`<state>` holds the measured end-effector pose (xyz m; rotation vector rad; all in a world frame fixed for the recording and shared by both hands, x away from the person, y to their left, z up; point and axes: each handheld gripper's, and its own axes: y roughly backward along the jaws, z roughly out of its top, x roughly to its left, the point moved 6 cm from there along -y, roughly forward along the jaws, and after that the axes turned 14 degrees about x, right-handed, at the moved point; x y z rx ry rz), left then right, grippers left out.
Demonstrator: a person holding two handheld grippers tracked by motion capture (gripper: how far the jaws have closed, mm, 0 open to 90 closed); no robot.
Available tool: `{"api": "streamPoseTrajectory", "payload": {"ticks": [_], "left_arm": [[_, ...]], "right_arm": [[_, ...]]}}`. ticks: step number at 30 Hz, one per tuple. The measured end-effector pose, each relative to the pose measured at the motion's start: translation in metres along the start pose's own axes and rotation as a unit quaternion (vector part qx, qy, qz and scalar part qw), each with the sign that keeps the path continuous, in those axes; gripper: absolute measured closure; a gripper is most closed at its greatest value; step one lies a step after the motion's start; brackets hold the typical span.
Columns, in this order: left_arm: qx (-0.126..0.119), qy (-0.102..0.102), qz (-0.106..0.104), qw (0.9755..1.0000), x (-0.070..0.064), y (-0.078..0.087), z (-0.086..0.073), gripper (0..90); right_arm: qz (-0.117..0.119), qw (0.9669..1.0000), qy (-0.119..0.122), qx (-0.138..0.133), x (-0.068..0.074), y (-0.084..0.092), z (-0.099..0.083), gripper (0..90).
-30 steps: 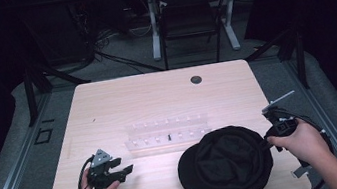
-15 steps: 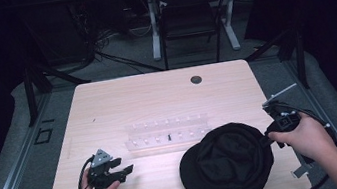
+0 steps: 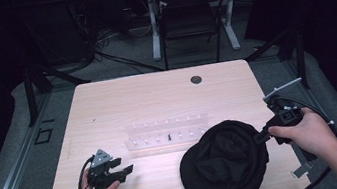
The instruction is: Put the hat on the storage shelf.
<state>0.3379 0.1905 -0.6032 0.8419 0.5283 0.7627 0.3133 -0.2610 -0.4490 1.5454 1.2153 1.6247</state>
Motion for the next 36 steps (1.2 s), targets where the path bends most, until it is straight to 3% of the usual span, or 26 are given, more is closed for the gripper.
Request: {"api": "streamPoseTrajectory", "payload": {"ticks": [7,8,11,13,14,20,21,24,27,30,32,35,36], "left_arm": [[0.001,0.0,0.0,1.0,0.0,0.0,0.0,41.4],[0.001,0.0,0.0,1.0,0.0,0.0,0.0,41.4],[0.0,0.0,0.0,1.0,0.0,0.0,0.0,41.3],[-0.001,0.003,-0.001,1.0,0.0,0.0,0.0,41.4],[-0.001,0.003,-0.001,1.0,0.0,0.0,0.0,41.4],[-0.001,0.004,0.0,1.0,0.0,0.0,0.0,41.4],[-0.001,0.003,0.0,1.0,0.0,0.0,0.0,41.4],[0.0,0.003,0.0,1.0,0.0,0.0,0.0,41.4],[-0.001,0.004,0.0,1.0,0.0,0.0,0.0,41.4],[0.0,0.003,0.0,1.0,0.0,-0.001,0.0,41.4],[0.0,0.002,0.0,1.0,0.0,-0.001,0.0,41.4],[-0.001,0.004,0.0,1.0,0.0,0.0,0.0,41.4],[-0.001,0.004,0.0,1.0,0.0,0.0,0.0,41.4]], "right_arm": [[0.057,0.9984,0.006,-0.005,0.011,0.005,-0.002,87.9],[0.057,0.9984,0.006,-0.005,0.011,0.005,-0.002,87.9],[0.078,0.9968,0.005,-0.013,0.014,0.007,-0.001,87.9],[0.107,0.9941,0.005,-0.017,0.016,0.009,-0.001,88.0],[0.107,0.9941,0.005,-0.017,0.016,0.009,-0.001,88.0],[0.16,0.9869,0.011,-0.019,0.018,0.01,-0.001,88.1],[0.172,0.9846,0.016,-0.026,0.018,0.009,0.0,88.2],[0.184,0.9823,0.017,-0.028,0.019,0.009,0.0,88.2],[0.215,0.9758,0.022,-0.031,0.024,0.009,-0.001,88.2],[0.225,0.9734,0.023,-0.034,0.028,0.01,-0.001,88.3],[0.243,0.9691,0.023,-0.038,0.035,0.011,0.0,88.4],[0.246,0.9681,0.032,-0.035,0.038,0.013,-0.001,88.4],[0.253,0.966,0.038,-0.035,0.04,0.015,-0.001,88.4]]}}
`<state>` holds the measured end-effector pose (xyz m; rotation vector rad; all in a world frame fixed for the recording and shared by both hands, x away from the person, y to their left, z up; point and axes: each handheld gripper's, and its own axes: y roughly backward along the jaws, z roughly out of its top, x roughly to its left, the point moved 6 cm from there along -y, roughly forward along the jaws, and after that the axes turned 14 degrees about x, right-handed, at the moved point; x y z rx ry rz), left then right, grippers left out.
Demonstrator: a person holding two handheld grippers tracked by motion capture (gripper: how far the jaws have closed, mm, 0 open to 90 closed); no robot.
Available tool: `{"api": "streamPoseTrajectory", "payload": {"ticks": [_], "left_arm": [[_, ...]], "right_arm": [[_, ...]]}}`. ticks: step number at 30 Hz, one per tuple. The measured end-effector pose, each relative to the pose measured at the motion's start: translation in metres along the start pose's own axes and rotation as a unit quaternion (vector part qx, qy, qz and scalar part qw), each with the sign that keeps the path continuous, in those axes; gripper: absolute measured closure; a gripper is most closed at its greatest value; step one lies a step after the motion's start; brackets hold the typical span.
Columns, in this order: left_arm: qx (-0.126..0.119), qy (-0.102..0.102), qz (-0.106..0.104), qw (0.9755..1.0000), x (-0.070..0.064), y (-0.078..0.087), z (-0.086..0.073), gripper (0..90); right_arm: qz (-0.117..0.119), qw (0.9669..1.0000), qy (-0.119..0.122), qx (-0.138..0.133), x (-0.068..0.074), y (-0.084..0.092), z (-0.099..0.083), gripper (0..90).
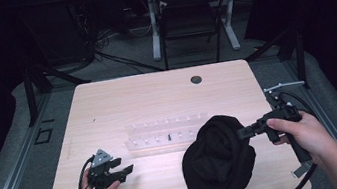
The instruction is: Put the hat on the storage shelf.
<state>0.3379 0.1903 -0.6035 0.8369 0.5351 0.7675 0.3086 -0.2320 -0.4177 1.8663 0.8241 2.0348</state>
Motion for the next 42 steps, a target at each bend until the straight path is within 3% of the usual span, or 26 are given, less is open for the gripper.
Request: {"api": "streamPoseTrajectory", "payload": {"ticks": [5,11,18,24,42], "left_arm": [[-0.001,0.0,0.001,1.0,0.002,0.001,0.0,41.4],[-0.001,0.003,0.0,1.0,0.002,0.001,0.0,41.3],[-0.001,0.001,-0.001,1.0,0.002,0.001,0.0,41.0],[-0.006,0.011,-0.002,0.9999,0.002,0.0,0.001,38.8],[-0.005,0.009,-0.002,0.9999,0.002,0.0,0.0,38.5]], "right_arm": [[0.015,0.9998,0.011,-0.011,0.013,0.006,0.0,88.4],[0.013,0.9993,0.025,-0.025,0.024,0.016,0.0,88.4],[0.021,0.9982,0.032,-0.047,0.03,0.029,0.0,88.4],[0.037,0.9968,0.033,-0.063,0.036,0.034,0.004,88.4],[0.058,0.9924,0.06,-0.09,0.056,0.047,0.02,88.4]]}}
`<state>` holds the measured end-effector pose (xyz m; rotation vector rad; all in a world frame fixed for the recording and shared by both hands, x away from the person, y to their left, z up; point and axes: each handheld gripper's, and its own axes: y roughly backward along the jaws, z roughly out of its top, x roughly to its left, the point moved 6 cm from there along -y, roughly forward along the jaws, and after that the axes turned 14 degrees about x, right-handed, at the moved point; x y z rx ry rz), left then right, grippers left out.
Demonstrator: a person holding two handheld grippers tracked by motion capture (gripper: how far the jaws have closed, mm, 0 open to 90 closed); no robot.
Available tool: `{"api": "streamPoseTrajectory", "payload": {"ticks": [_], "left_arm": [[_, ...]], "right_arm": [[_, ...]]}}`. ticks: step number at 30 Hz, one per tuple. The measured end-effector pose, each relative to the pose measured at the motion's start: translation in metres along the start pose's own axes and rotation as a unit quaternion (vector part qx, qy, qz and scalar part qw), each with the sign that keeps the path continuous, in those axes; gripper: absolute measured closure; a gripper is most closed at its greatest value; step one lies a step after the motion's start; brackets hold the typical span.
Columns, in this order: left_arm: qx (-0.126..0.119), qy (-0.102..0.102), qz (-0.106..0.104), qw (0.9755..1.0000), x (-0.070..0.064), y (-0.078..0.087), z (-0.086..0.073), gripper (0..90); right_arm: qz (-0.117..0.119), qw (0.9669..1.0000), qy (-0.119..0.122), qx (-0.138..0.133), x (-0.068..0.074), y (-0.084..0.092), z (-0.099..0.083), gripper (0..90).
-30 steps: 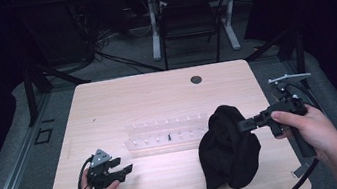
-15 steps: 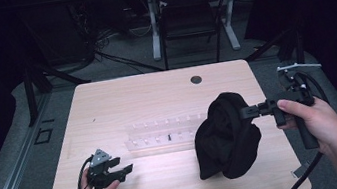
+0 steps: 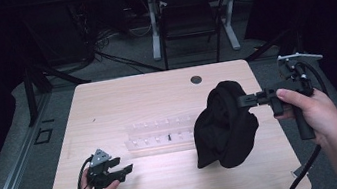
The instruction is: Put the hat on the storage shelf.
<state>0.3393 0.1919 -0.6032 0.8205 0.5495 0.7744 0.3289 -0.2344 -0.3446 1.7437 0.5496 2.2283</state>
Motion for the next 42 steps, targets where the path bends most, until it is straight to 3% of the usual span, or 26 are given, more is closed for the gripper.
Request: {"api": "streamPoseTrajectory", "payload": {"ticks": [16,21,42], "left_arm": [[0.0,-0.002,-0.001,1.0,0.0,0.0,0.0,38.6],[0.0,-0.003,-0.001,1.0,0.0,0.001,0.0,38.7],[-0.004,-0.004,0.001,1.0,0.001,0.001,0.001,38.7]], "right_arm": [[0.012,0.9998,0.006,-0.014,0.003,-0.009,0.026,88.4],[0.027,0.9994,0.014,-0.015,0.003,-0.013,0.035,88.4],[0.023,0.9993,0.02,-0.022,0.005,-0.033,0.068,88.3]]}}
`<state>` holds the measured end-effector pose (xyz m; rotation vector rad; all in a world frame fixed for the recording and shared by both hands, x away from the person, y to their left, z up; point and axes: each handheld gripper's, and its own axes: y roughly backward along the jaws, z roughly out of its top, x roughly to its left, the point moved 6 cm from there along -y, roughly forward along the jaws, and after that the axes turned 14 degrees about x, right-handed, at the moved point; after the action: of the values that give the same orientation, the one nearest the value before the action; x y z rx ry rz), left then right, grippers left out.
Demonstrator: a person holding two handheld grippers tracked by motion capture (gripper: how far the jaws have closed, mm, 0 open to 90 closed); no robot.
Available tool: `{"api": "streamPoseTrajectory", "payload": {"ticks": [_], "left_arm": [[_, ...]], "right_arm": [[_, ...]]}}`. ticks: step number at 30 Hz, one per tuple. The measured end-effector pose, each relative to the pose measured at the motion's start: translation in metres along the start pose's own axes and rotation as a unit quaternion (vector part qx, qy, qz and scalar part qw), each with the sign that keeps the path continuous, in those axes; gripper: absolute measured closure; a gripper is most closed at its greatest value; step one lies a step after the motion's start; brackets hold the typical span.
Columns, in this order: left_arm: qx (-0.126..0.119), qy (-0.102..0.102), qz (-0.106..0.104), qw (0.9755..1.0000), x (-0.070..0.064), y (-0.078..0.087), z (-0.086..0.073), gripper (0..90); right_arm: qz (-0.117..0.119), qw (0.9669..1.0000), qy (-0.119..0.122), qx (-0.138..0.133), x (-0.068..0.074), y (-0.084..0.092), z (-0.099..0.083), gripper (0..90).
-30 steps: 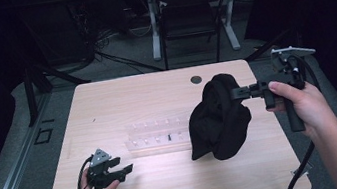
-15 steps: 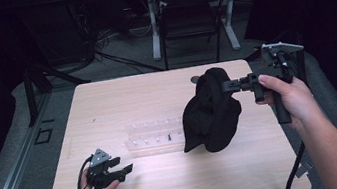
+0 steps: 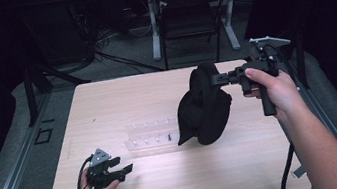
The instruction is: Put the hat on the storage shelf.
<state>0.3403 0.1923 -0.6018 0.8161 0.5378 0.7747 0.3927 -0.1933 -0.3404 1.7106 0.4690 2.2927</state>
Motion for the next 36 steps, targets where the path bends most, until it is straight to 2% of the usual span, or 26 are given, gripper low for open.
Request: {"api": "streamPoseTrajectory", "payload": {"ticks": [4,17,27,36], "left_arm": [[0.001,0.001,-0.006,1.0,0.0,0.001,0.0,38.9],[0.003,-0.001,-0.005,1.0,0.0,0.0,0.0,38.9],[-0.006,-0.004,-0.002,1.0,-0.002,0.001,0.002,38.9],[-0.021,-0.026,-0.006,0.9994,-0.014,0.006,0.01,40.4]], "right_arm": [[0.001,1.0,0.004,0.004,0.0,-0.008,0.006,88.3],[-0.002,0.9999,0.009,0.012,0.0,-0.031,0.021,88.3],[-0.006,0.9998,0.009,0.017,-0.001,-0.041,0.027,88.3],[-0.007,0.9998,0.003,0.017,-0.006,-0.045,0.031,88.3]]}}
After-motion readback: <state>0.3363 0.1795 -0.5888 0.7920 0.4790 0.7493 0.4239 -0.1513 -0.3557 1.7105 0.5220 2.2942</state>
